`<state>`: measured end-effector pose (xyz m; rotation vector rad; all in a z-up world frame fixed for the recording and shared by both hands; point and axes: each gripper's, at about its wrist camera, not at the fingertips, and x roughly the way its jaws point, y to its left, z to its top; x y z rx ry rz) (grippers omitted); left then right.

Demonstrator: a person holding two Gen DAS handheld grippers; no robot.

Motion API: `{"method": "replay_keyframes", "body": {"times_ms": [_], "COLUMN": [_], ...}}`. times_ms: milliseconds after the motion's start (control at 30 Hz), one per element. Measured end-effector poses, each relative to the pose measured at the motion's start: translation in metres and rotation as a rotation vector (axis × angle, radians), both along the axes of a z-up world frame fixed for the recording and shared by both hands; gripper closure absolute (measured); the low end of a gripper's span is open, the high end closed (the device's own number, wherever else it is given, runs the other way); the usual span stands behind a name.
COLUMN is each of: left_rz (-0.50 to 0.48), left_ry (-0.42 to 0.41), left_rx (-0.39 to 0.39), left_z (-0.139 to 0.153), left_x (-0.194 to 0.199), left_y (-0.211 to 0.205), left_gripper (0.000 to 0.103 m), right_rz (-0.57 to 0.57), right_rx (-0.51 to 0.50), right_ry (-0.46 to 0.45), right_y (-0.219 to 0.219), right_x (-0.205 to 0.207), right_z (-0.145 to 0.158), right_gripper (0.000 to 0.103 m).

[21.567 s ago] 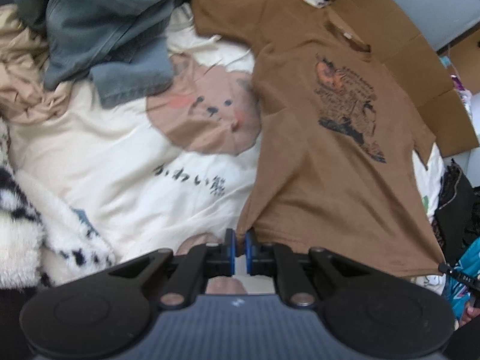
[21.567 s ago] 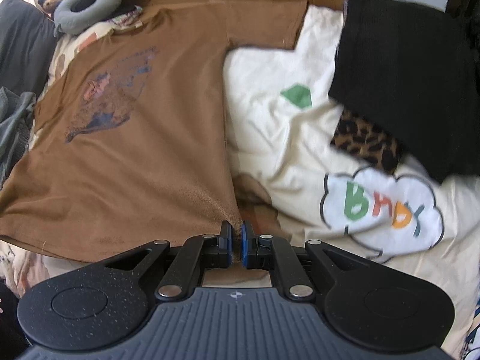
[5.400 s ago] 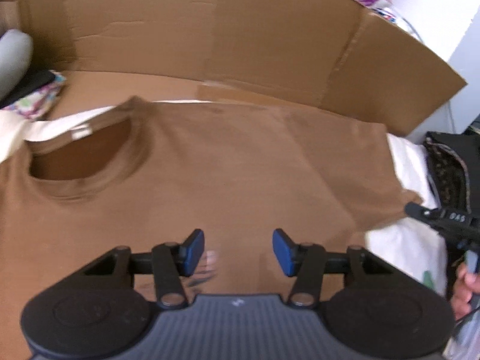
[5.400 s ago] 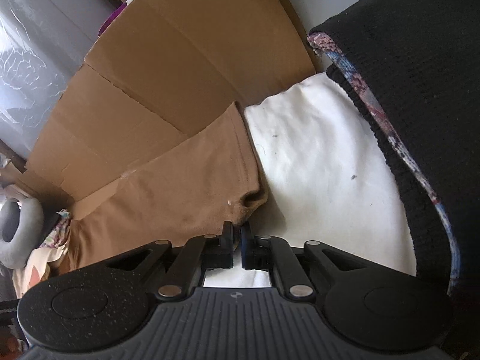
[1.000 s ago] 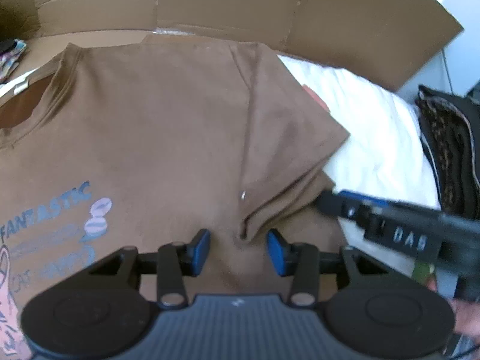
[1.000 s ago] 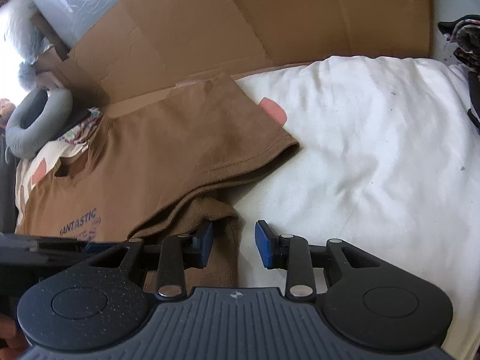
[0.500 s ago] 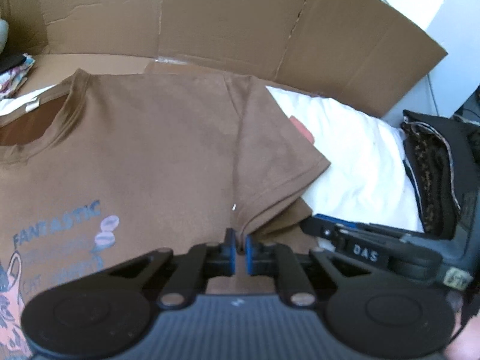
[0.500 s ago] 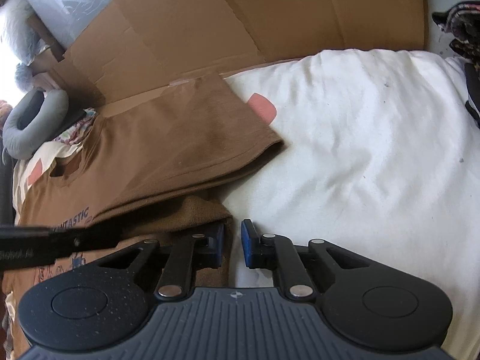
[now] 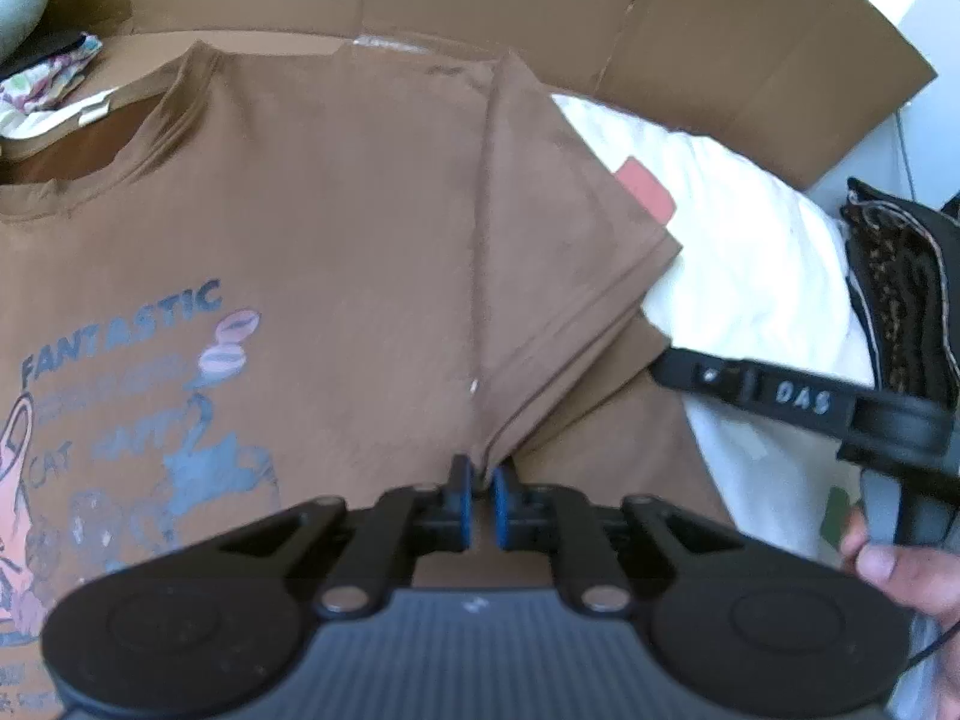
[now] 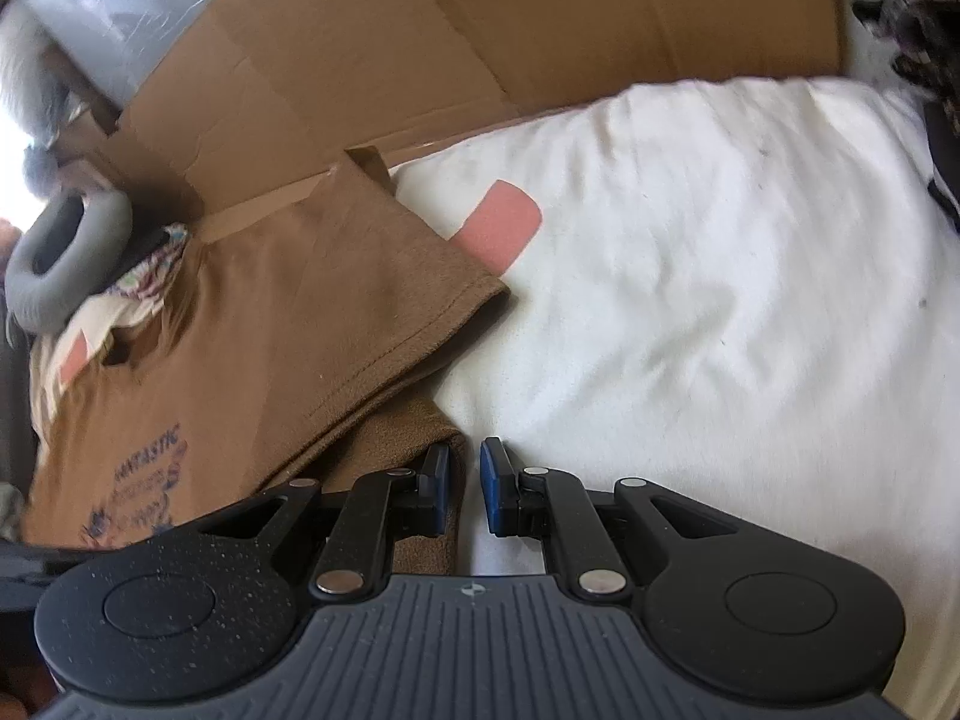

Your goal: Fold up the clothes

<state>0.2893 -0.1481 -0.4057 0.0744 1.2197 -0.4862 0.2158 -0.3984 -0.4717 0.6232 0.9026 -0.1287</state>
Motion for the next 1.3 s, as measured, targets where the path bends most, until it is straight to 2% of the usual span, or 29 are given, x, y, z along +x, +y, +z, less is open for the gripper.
{"method": "replay_keyframes", "body": {"times_ms": [100,300,367,600,700,767,867,1100,1200,1233,1300], "left_rz": [0.034,0.020,-0.003,-0.086,-0.100,-0.119,-0.160,-0.234,-0.241,-0.243,-0.244], "left_ry": [0.020,-0.053,-0.103,-0.175,-0.189,-0.202,-0.220,-0.236,-0.227,-0.221,-0.214], "left_rx": [0.010,0.041,0.074,0.033,0.008,-0.014,-0.030,-0.014,-0.016,-0.027,-0.040], "left_z": [0.002,0.020,0.030,0.052,0.051,0.052,0.053,0.040,0.027,0.022,0.013], "left_x": [-0.001,0.000,-0.001,0.011,0.022,0.028,0.031,0.043,0.047,0.049,0.051], "left_y": [0.008,0.007,0.000,-0.046,-0.071,-0.086,-0.108,-0.146,-0.150,-0.151,-0.151], "left_gripper": [0.093,0.092,0.090,0.086,0.085,0.080,0.079,0.073,0.060,0.050,0.050], "right_rz": [-0.026,-0.067,-0.064,-0.084,-0.094,-0.102,-0.106,-0.098,-0.103,-0.105,-0.103], "right_rx": [0.047,0.027,0.020,0.016,0.009,0.004,0.007,-0.001,-0.002,-0.002,-0.002], "right_ry": [0.023,0.019,-0.006,-0.043,-0.051,-0.054,-0.048,-0.034,-0.025,-0.022,-0.017], "right_y": [-0.007,-0.019,-0.023,-0.028,-0.028,-0.028,-0.026,-0.024,-0.024,-0.024,-0.023], "right_x": [-0.004,-0.025,-0.033,-0.054,-0.059,-0.062,-0.063,-0.067,-0.068,-0.068,-0.067], "right_z": [0.003,0.015,0.020,0.034,0.035,0.035,0.033,0.032,0.029,0.028,0.027], "right_gripper": [0.087,0.084,0.085,0.084,0.084,0.084,0.084,0.084,0.084,0.084,0.084]}}
